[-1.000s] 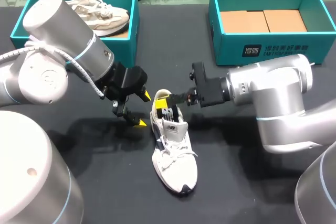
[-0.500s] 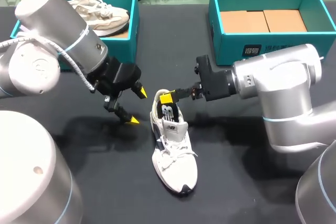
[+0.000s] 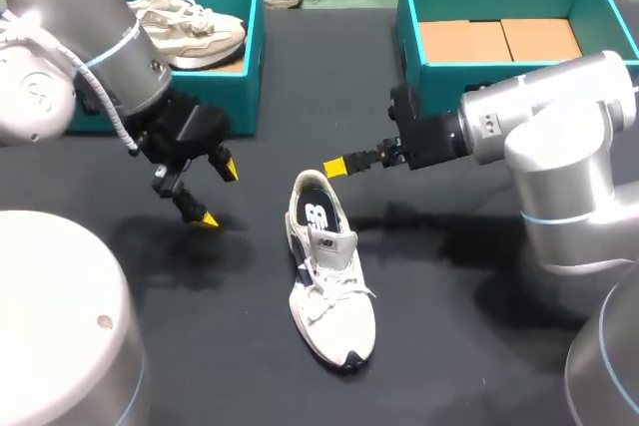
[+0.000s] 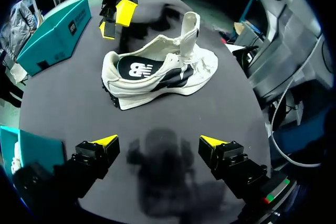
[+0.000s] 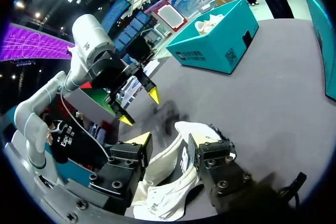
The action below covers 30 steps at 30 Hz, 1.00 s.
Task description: Take the shoe out of the shoebox, open the shoe tongue, remove and reinsert the insole, then place the shoe into the shoebox
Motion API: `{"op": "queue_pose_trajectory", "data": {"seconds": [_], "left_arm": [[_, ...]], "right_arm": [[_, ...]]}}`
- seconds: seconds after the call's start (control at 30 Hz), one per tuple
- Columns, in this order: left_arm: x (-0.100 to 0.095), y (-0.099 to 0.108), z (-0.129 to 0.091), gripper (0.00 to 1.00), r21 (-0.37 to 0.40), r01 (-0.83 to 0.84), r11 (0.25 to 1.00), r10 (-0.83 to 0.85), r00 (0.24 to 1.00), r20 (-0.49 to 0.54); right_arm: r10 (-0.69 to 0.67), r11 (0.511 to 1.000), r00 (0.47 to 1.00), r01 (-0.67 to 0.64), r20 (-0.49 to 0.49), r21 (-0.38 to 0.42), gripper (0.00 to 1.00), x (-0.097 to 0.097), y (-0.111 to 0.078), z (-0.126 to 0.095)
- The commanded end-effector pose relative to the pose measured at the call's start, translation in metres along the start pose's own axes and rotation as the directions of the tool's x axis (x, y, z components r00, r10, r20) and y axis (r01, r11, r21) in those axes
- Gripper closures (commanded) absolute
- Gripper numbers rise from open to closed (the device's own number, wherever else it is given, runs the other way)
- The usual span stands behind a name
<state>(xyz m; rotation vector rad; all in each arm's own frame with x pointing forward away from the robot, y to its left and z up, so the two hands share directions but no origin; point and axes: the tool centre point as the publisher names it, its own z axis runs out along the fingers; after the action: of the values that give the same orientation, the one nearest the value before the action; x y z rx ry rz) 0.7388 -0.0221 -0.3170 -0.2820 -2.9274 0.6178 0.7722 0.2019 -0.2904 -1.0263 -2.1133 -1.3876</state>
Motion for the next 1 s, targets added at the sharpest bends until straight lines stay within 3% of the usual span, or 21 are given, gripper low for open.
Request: {"op": "queue_pose_trajectory", "data": {"seconds": [0.03,0.6,1.0], "left_arm": [[0.008,0.011,-0.025,0.00,-0.014,0.002,1.000,-0.002,1.000,-0.008],[0.012,0.063,-0.093,0.00,-0.076,0.005,0.997,-0.009,0.999,-0.052],[0.006,0.086,-0.123,0.00,-0.092,-0.019,0.996,0.013,0.997,-0.074]], "right_arm": [[0.019,0.998,0.998,-0.022,0.052,0.063,0.53,0.004,0.005,-0.012],[0.142,0.972,0.934,-0.194,0.328,0.132,0.53,0.001,0.015,-0.027],[0.166,0.956,0.826,-0.269,0.538,0.118,0.59,0.025,0.006,-0.016]]}}
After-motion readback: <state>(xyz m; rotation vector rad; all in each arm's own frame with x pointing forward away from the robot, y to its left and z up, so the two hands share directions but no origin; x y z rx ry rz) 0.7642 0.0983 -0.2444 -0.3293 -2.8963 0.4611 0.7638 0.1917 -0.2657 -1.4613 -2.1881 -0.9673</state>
